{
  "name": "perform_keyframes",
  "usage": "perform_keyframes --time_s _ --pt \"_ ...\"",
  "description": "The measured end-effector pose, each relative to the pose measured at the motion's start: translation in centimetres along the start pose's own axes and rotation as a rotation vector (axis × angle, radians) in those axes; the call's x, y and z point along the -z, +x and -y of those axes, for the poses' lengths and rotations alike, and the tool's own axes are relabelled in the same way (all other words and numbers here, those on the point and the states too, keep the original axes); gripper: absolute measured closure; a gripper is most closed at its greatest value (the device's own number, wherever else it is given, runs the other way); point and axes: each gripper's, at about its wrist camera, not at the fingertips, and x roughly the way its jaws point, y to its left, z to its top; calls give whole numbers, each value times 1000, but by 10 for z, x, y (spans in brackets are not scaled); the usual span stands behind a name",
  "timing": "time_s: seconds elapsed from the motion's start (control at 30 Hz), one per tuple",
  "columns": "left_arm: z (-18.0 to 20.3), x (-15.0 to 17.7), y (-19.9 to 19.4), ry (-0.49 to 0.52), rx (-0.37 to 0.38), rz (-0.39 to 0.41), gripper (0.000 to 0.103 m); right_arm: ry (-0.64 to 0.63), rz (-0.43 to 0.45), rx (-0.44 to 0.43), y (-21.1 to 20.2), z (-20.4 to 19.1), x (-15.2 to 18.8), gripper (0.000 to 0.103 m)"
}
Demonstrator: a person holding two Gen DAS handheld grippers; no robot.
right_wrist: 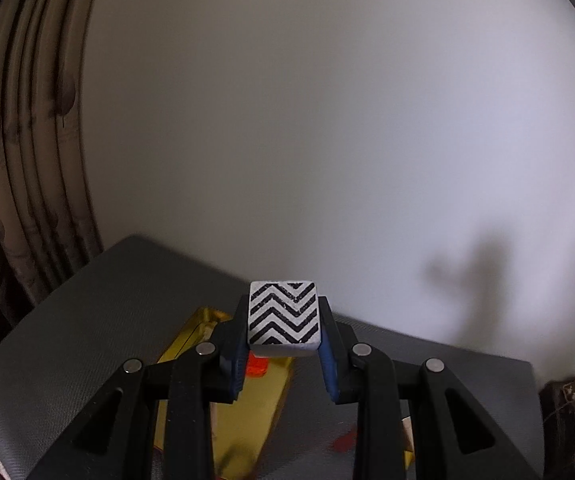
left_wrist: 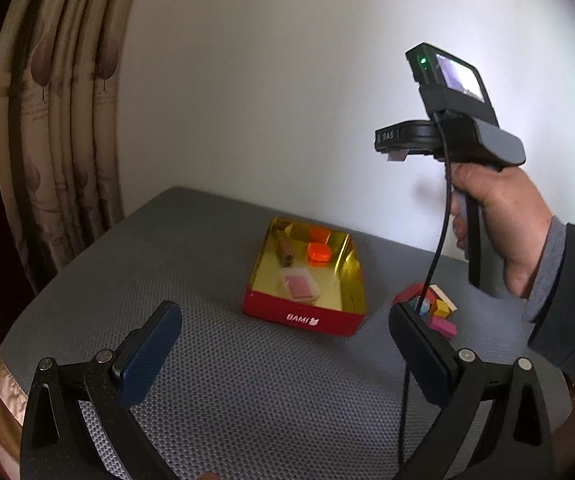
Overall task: Organize rigid objects
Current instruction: 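Grasp the black-white chevron cube with the right tool and place it in the tin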
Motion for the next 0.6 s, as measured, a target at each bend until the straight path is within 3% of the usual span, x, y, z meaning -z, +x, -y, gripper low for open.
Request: perform_keyframes --time_s 0.37,0.6 --pt "-9 18 41 -25 -40 -99 1 4 -137 -78 79 -15 69 73" --pt "-4 27 65 -13 -69 -142 1 21 -228 -111 109 13 123 73"
